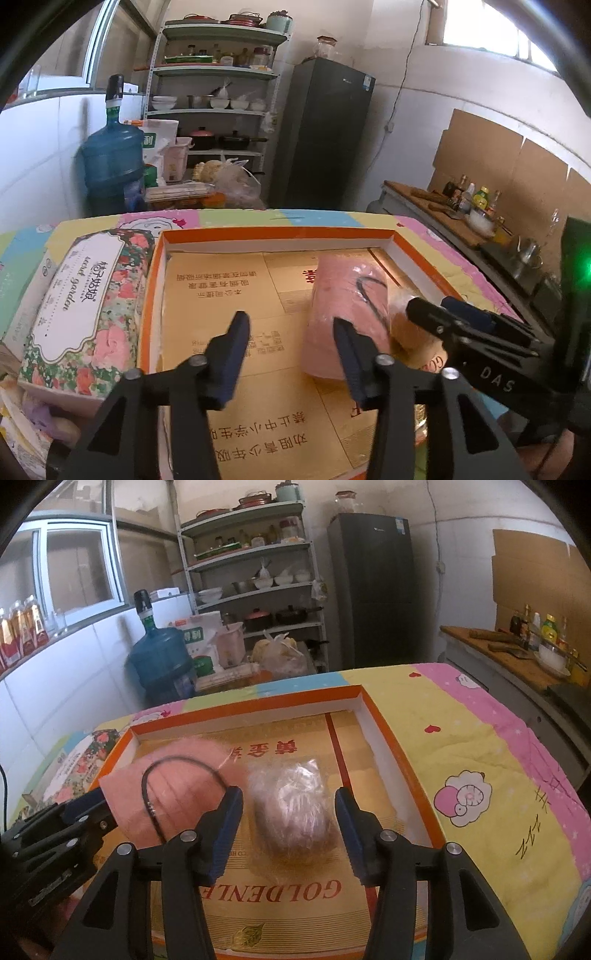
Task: Organize soft objects
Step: 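Open the right gripper over the box while the left releases the pink pack beside it, then withdraw both grippers from the box back toward the table items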
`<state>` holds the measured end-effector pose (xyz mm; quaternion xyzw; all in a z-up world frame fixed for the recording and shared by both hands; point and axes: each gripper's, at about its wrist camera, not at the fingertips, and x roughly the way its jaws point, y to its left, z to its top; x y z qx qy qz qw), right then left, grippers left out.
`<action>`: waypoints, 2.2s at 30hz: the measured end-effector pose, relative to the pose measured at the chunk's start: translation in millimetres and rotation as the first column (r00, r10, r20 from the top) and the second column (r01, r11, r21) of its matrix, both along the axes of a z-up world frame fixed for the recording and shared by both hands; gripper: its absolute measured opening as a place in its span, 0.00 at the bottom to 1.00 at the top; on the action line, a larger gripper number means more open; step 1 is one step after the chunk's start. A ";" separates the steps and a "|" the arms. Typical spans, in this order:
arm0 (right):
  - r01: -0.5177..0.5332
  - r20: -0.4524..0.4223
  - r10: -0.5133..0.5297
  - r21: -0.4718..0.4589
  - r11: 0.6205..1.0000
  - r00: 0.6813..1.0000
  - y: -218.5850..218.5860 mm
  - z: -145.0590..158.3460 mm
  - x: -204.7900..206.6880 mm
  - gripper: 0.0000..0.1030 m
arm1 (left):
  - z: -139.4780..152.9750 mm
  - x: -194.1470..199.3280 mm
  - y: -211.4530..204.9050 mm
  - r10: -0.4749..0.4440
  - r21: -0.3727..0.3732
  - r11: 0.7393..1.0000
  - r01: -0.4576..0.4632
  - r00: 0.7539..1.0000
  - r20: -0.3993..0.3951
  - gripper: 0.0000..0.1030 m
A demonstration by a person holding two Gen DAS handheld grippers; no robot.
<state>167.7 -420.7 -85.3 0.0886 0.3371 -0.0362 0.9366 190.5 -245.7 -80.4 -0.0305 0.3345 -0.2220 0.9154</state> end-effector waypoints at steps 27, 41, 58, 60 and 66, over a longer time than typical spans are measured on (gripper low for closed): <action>-0.003 0.069 0.003 -0.007 1.000 0.998 23.3 20.5 -43.9 0.64 | 31.3 -40.3 35.1 0.080 0.037 0.996 -0.083 0.994 0.077 0.53; -0.023 0.113 0.026 -0.029 0.999 0.993 58.0 43.1 -70.5 0.64 | 49.6 -73.3 65.6 0.107 0.029 0.993 -0.112 0.984 0.143 0.70; -0.076 0.161 0.083 -0.054 0.996 0.983 111.8 61.3 -95.5 0.64 | 65.3 -103.1 115.5 0.189 0.053 0.978 -0.203 0.961 0.202 0.70; -0.083 0.164 0.091 -0.056 0.995 0.982 118.6 62.2 -97.3 0.64 | 66.5 -106.7 121.5 0.192 0.053 0.977 -0.207 0.959 0.207 0.70; -0.102 0.173 0.112 -0.068 0.992 0.979 138.0 66.5 -102.1 0.64 | 68.3 -113.6 137.1 0.190 0.059 0.977 -0.207 0.957 0.218 0.70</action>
